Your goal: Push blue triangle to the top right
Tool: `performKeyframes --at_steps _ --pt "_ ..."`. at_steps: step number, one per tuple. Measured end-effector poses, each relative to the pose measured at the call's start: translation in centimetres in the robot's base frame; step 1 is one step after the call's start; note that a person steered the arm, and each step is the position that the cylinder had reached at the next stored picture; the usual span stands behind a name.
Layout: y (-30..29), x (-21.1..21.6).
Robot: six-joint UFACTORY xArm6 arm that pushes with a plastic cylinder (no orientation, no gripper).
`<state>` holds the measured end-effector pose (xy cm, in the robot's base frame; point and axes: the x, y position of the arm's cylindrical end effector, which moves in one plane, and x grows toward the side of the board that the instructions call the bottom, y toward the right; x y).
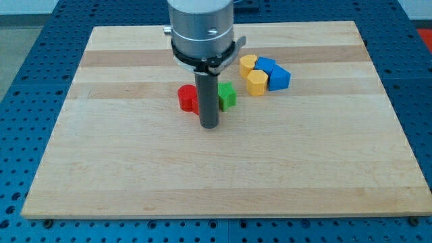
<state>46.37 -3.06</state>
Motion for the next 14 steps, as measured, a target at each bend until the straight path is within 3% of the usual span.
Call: performKeyframes --at_steps 1,2,3,5,8,12,14 --pt "1.0 0.7" --pt "5.5 1.9" --pt "10.2 0.8" --pt "12.9 -3.8" --pt "12.5 -9.7" --pt "7.4 -8.2" --pt "11.3 -10.0"
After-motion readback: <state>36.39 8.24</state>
